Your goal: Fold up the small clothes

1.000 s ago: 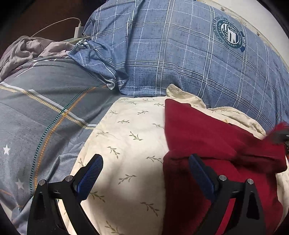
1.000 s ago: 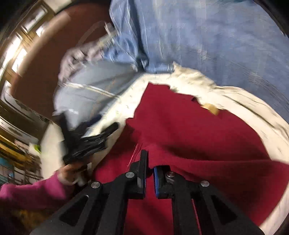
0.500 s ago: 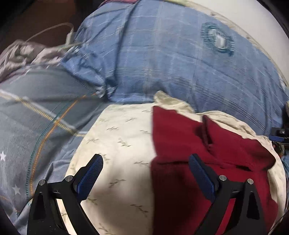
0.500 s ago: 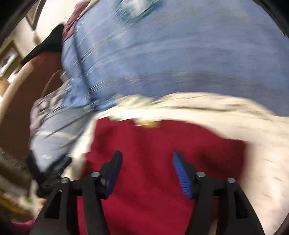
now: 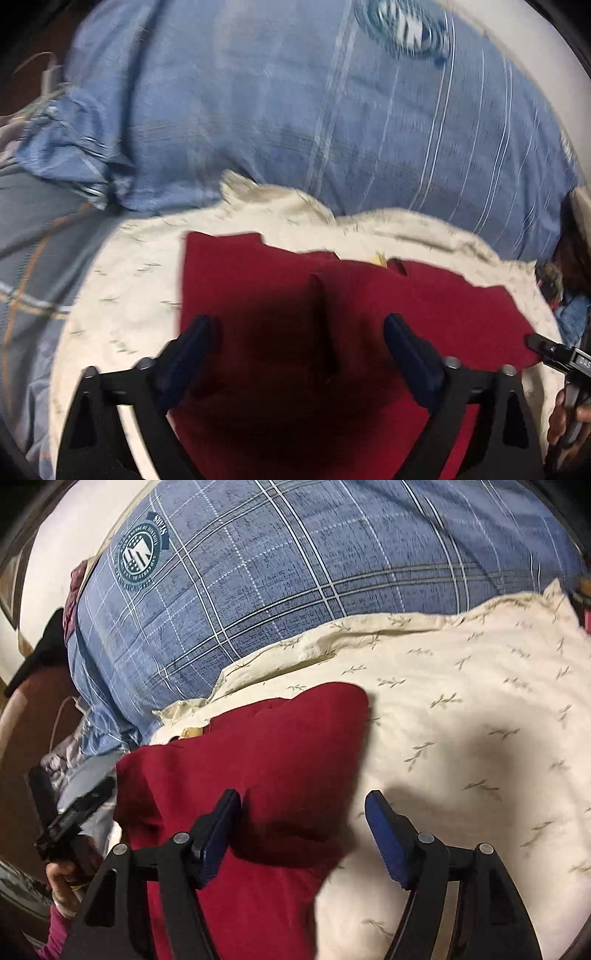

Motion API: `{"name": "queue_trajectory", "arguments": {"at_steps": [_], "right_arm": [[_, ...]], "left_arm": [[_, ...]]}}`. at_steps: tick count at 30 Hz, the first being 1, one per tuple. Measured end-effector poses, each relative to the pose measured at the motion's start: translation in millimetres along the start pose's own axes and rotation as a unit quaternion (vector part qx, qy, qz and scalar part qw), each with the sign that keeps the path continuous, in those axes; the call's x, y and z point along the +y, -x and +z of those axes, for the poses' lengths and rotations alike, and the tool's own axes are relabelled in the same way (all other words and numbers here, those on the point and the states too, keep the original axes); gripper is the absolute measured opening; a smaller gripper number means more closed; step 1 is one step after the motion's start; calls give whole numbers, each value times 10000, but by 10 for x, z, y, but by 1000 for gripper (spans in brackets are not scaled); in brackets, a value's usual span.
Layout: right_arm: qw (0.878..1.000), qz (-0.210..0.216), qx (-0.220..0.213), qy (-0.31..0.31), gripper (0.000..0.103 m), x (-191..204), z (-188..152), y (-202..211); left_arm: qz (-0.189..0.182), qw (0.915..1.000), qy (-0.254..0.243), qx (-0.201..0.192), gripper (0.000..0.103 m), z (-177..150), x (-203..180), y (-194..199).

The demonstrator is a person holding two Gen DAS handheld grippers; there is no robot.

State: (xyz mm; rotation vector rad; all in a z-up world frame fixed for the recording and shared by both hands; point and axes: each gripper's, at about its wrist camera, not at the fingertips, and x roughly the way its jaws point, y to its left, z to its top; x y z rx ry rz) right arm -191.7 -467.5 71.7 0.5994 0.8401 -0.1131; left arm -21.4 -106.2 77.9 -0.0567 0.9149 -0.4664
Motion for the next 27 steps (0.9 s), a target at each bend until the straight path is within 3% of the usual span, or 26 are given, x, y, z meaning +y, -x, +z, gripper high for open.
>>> {"name": "queue_trajectory", "arguments": {"at_steps": [1, 2, 3, 6, 8, 11, 14, 15, 16, 19, 22, 25, 27], "right_arm": [[9999, 92, 19, -119, 72, -38, -2, -29], [9996, 159, 29, -220, 73, -64, 2, -59], [9992, 227, 34, -332, 73, -74, 13, -101], [9984, 404, 94, -383, 64, -109, 84, -256], [9996, 234, 166, -80, 20, -59, 136, -316], [9988, -205, -61, 447, 11, 28, 147, -194], [9951, -735, -82, 657, 16, -3, 102, -166], [9946, -890, -50, 524, 24, -52, 91, -163], [9945, -982, -111, 341, 42, -93, 81, -117], [9948, -899, -378, 303, 43, -23, 64, 64], [9891, -884, -591, 1015, 43, 327, 51, 138], [9886, -692, -313, 1300, 46, 477, 95, -104], [9852, -1110, 80, 1301, 44, 394, 122, -426]], "left_arm": [[23, 9997, -124, 198, 57, 51, -75, -104], [71, 9991, -300, 277, 28, 95, -150, -152], [34, 9988, -416, 264, 10, 153, -214, -173], [-328, 9979, -559, -2, 9, 346, -389, -90], [-478, 9973, -556, -104, 8, 432, -441, -3], [-185, 9973, -655, -290, 8, 428, -391, 104], [196, 9987, -466, 68, 8, 388, -172, -139], [293, 9988, -315, 232, 8, 367, -82, -250], [267, 9987, -145, 409, 8, 332, 16, -363], [257, 9991, -96, 310, 10, 299, 35, -419], [428, 9985, -241, 257, 14, 249, -55, -362], [360, 9985, -248, 316, 30, 216, -83, -310], [332, 9985, -257, 357, 38, 188, -132, -230]]}}
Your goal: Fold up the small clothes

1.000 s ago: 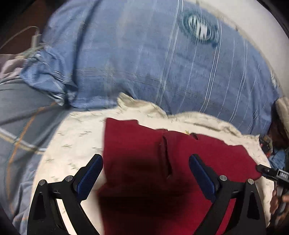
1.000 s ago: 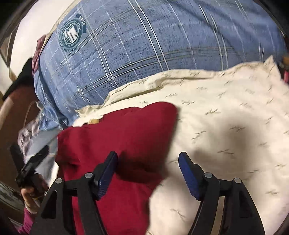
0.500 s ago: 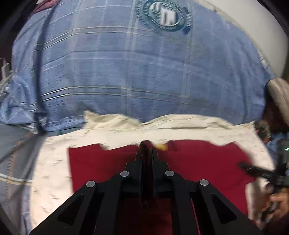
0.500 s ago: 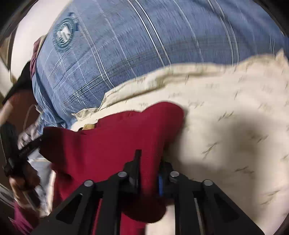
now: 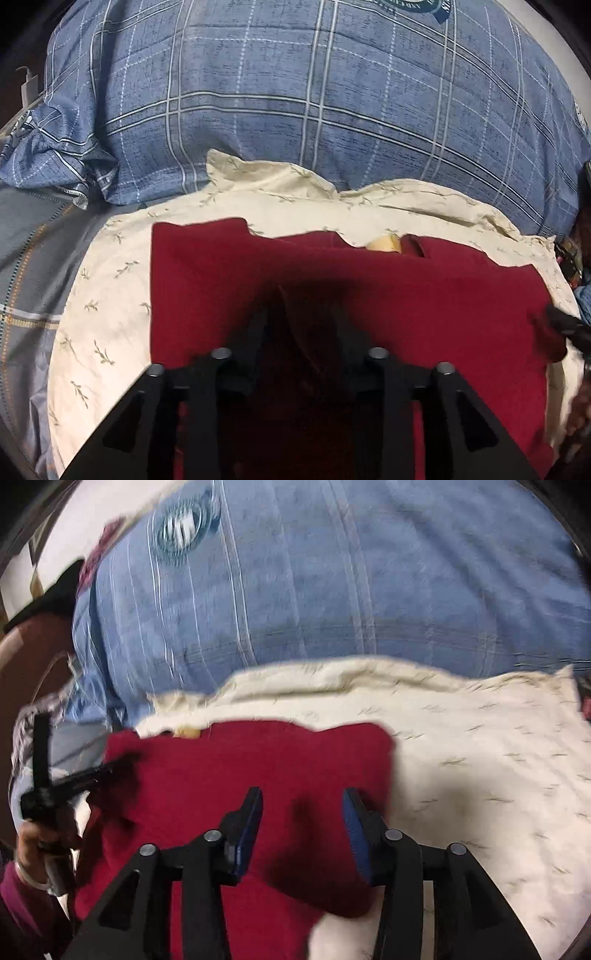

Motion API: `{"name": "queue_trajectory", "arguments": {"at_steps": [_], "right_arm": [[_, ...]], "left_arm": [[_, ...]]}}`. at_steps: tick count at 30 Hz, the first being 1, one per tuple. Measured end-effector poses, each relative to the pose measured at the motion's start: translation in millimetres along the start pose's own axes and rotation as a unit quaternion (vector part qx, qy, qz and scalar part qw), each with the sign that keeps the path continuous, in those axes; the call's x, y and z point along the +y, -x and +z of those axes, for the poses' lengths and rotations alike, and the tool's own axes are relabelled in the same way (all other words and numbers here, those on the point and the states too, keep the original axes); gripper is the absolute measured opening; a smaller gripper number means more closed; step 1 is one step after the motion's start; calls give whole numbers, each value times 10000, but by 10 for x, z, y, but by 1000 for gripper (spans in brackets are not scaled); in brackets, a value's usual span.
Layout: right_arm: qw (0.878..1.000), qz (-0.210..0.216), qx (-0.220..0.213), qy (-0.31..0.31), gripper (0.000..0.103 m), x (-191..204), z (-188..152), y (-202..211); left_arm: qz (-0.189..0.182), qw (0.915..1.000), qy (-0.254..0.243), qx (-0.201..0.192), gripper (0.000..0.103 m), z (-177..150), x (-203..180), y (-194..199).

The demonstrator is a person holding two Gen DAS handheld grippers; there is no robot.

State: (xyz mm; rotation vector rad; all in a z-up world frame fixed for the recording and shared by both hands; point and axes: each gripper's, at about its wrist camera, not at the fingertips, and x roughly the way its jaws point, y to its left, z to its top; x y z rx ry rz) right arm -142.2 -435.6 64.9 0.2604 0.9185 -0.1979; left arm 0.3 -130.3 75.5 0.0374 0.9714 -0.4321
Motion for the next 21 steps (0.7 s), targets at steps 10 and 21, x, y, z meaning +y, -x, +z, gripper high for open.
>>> {"name": "queue_trajectory", "arguments": {"at_steps": [10, 21], "right_arm": [[9997, 29, -171, -179, 45, -139, -245, 371], [9993, 181, -47, -312, 62, -68, -575, 688]], "left_arm": [[254, 9996, -32, -130, 68, -524, 196, 671], [215, 9984, 500, 158, 68, -1303, 578, 1152]]}}
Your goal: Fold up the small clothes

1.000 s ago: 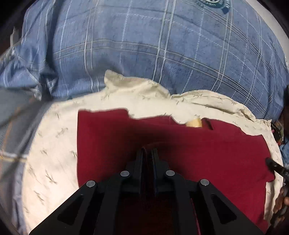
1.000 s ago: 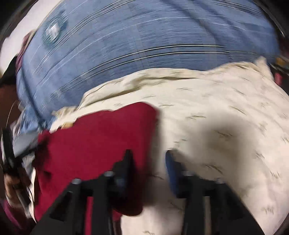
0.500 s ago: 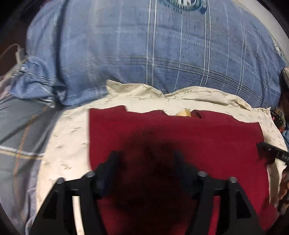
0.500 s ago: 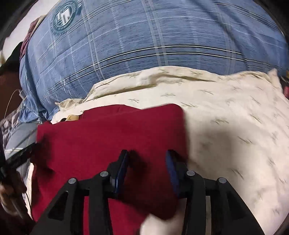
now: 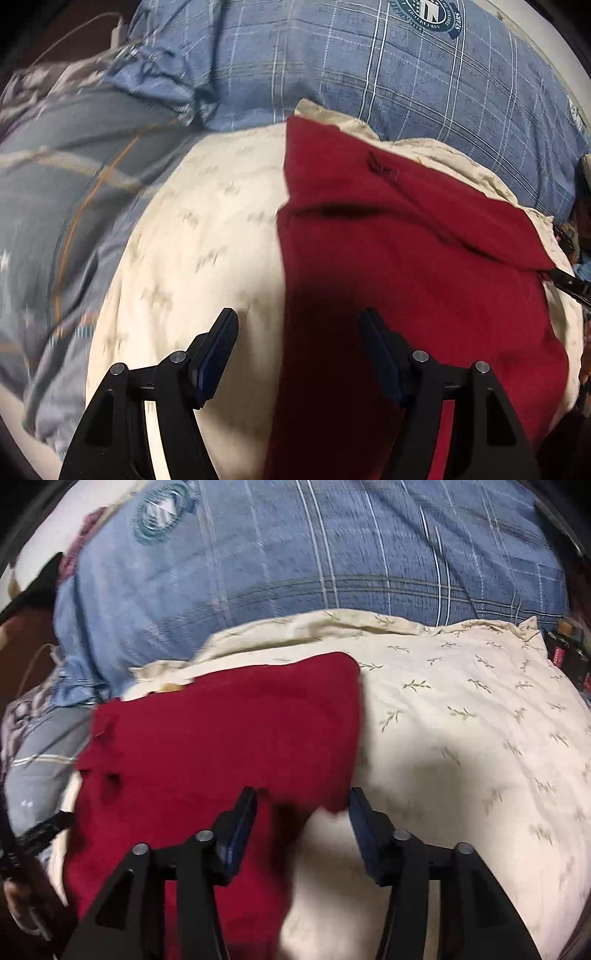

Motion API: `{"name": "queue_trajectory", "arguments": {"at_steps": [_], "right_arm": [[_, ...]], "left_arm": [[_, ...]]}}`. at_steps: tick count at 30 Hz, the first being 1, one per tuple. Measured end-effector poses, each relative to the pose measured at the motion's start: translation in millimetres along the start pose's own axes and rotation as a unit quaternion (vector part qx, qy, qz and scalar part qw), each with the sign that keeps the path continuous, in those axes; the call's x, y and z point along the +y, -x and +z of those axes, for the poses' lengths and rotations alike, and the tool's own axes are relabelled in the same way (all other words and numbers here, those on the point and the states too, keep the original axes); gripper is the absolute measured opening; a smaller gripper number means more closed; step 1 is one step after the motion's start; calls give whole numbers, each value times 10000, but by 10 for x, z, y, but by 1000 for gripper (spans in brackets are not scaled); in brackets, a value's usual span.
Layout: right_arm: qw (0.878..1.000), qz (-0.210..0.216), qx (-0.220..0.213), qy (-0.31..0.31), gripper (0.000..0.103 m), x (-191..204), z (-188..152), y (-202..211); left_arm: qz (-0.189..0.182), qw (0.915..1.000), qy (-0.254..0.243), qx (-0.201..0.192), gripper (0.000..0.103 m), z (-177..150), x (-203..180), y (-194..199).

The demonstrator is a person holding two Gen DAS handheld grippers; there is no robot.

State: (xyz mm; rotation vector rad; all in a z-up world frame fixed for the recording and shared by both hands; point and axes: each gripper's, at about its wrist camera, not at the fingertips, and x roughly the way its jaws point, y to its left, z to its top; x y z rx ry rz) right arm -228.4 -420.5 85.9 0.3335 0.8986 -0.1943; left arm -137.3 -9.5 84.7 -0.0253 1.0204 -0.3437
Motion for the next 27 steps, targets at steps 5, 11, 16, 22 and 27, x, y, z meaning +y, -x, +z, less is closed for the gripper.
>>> {"name": "queue_trajectory", "arguments": {"at_steps": [5, 11, 16, 22, 27], "right_arm": [[9987, 494, 146, 10, 65, 66, -478, 343], [9973, 592, 433, 30, 66, 91, -1033, 554], [9946, 761, 705, -96, 67, 63, -1360, 597], [9919, 858, 879, 330, 68, 221, -1585, 609], [9925, 920, 786, 152, 70, 243, -1668, 605]], "left_arm": [[-199, 9996, 215, 37, 68, -283, 144, 228], [-365, 9992, 122, 96, 68, -576, 142, 440], [-393, 9989, 122, 237, 68, -807, 142, 576], [-215, 9991, -108, 344, 68, -1027, 72, 660], [-90, 9996, -127, 237, 68, -1100, 15, 709]]}}
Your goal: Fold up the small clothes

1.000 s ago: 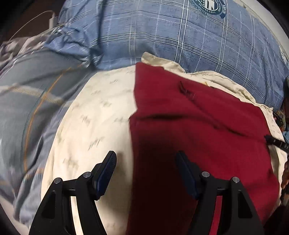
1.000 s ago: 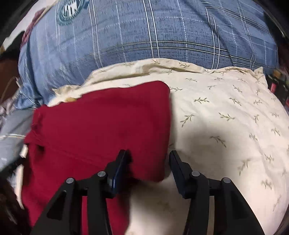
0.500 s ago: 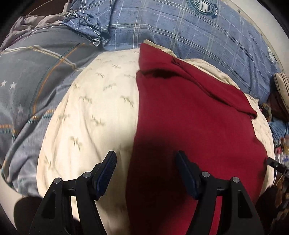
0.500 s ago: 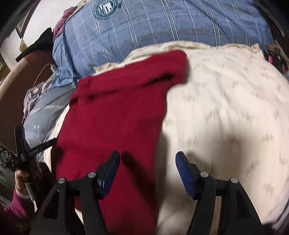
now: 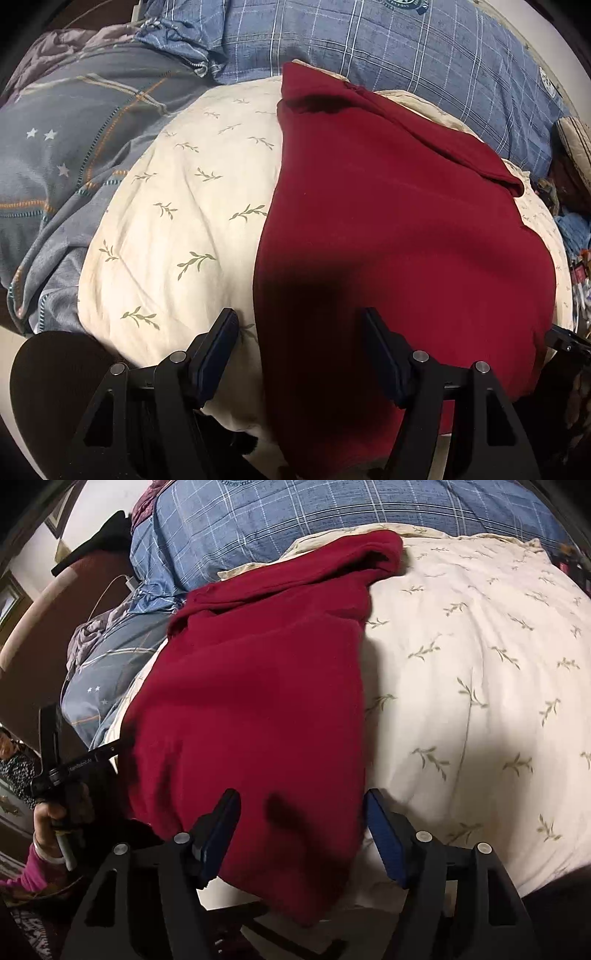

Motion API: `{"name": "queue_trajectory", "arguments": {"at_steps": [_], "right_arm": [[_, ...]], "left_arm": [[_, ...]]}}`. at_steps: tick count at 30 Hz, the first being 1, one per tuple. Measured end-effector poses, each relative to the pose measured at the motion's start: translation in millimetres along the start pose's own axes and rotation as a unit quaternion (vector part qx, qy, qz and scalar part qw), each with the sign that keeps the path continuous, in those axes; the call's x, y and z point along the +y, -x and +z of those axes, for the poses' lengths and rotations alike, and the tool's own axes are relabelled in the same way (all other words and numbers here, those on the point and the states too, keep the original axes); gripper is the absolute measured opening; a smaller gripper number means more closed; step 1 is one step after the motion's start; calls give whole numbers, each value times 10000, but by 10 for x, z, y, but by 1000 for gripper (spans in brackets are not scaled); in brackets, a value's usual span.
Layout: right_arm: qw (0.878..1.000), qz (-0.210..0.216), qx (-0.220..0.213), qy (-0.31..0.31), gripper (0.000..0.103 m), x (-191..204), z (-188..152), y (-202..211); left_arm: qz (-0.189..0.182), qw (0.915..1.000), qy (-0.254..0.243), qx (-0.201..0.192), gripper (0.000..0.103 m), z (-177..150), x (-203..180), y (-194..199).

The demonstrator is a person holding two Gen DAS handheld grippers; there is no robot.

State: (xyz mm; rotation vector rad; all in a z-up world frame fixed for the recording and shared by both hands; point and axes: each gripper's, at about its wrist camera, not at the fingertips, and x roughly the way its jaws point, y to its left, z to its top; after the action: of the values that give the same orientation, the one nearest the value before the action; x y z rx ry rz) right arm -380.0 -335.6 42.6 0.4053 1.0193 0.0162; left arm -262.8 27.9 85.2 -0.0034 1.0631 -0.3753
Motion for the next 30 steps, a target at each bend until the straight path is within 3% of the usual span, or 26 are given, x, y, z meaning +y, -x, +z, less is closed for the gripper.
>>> {"name": "queue_trajectory", "arguments": {"at_steps": [10, 15, 17, 22, 26, 30], "right_arm": [[10000, -4, 59, 72, 72, 86, -79, -21], [9989, 414, 227, 30, 69, 92, -131, -7], [9978, 579, 317, -19, 60, 78, -164, -7], [9935, 985, 512, -231, 54, 10, -258, -51], [9877, 1490, 399, -256, 54, 62, -268, -44], [9867, 1568, 405, -167, 57, 107, -263, -113]], "left_arm": [[101, 9997, -222, -19, 68, -79, -63, -27], [-4, 9997, -242, 21, 68, -82, -53, -19], [-191, 9996, -151, 113, 68, -100, -30, 2], [-422, 9986, 22, 310, 68, -150, 46, 22], [-497, 9978, 145, 421, 68, -205, 89, 50], [-604, 9961, 301, 561, 66, -256, 142, 60]]}}
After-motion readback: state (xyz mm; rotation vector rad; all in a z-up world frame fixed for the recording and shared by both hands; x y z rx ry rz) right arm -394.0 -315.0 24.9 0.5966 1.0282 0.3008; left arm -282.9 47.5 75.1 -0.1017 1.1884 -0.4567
